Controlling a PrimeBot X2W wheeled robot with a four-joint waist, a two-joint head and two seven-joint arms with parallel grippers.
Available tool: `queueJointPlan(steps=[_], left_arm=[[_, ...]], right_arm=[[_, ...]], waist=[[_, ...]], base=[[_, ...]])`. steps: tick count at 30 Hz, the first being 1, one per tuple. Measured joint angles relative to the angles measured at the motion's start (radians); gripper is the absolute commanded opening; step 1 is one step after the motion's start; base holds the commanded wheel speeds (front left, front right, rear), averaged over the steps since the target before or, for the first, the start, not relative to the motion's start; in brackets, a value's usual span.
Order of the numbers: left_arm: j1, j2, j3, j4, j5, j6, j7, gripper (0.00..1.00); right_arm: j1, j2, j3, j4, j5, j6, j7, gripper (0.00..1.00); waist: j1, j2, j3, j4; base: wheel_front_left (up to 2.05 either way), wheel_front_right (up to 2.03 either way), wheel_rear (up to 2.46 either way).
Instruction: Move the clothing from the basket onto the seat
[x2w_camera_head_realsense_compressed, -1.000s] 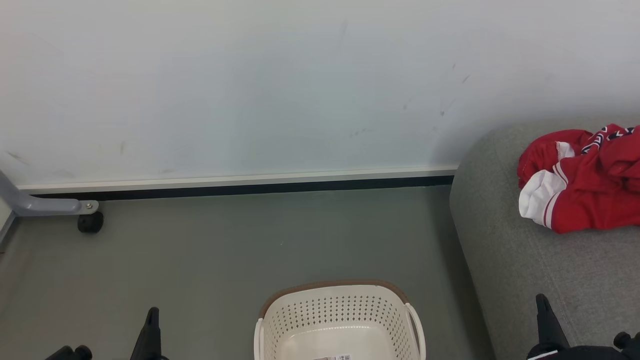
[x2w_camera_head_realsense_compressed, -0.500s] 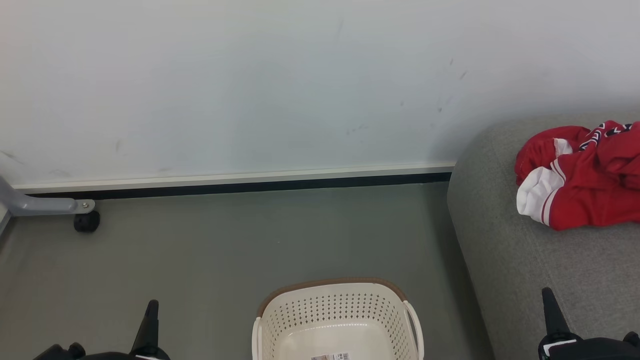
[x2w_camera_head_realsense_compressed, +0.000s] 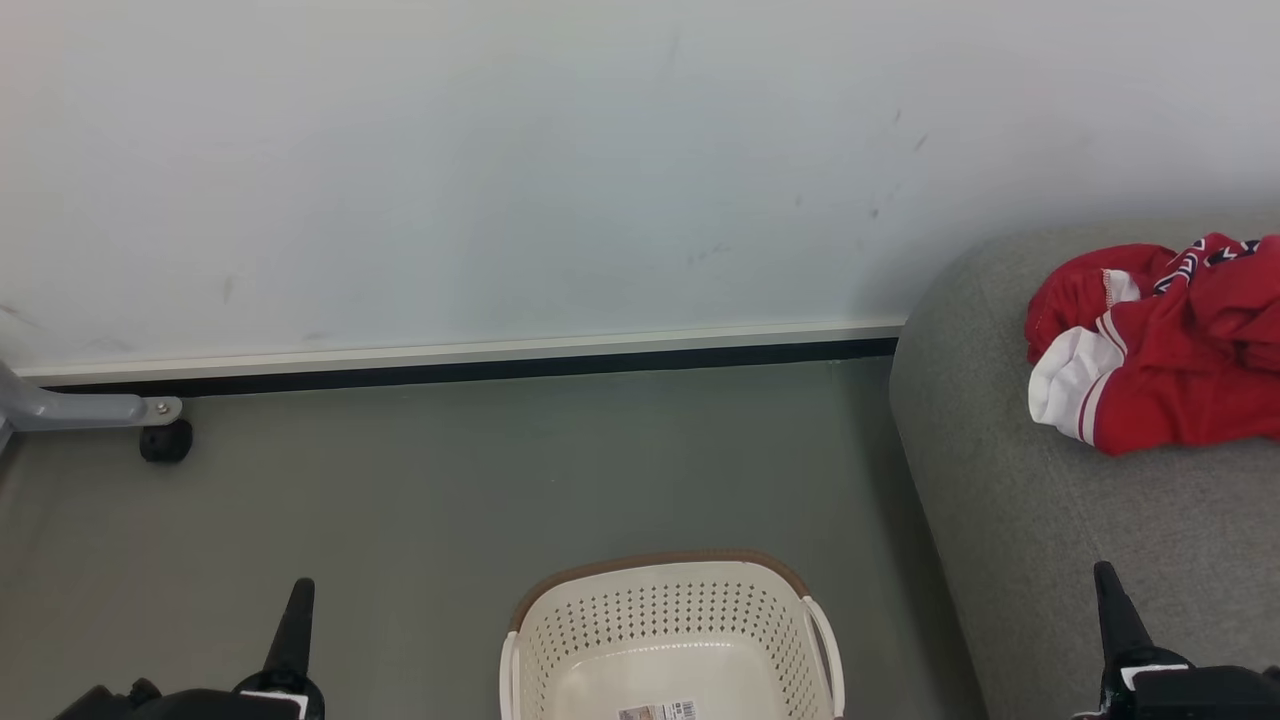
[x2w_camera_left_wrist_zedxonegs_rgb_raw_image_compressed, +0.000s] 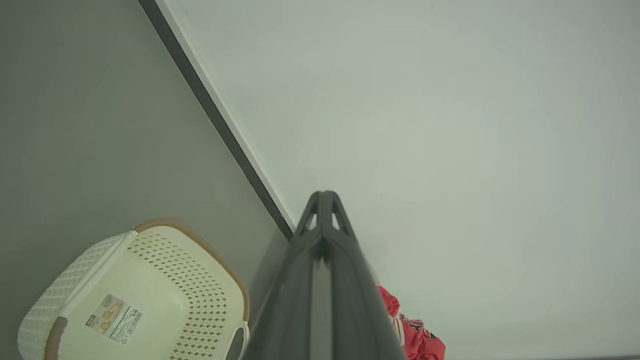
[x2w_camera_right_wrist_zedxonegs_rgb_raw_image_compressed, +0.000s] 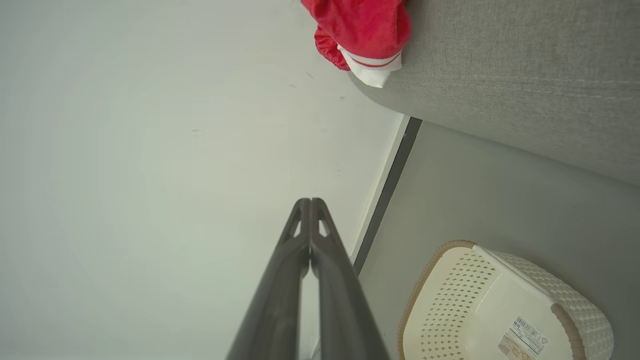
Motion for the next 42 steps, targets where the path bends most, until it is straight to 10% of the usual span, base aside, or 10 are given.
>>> queueJointPlan(steps=[17, 42], left_arm=[[-0.051, -0.024, 0.05, 0.023, -0.207, -0.044, 0.059, 0.0], [-0.056, -0.026, 0.051, 0.025, -0.224, -0.049, 0.062, 0.0]], right_arm=[[-0.042, 0.015, -0.057, 0.052, 0.24, 0.042, 0.056, 0.0], [-0.057, 0.016, -0.059, 0.053, 0.244, 0.047, 0.061, 0.0]], waist=[[0.0, 0.0, 0.009, -0.009], [0.0, 0.0, 0.009, -0.009]], base=[[0.0, 0.0, 0.0], [0.0, 0.0, 0.0]])
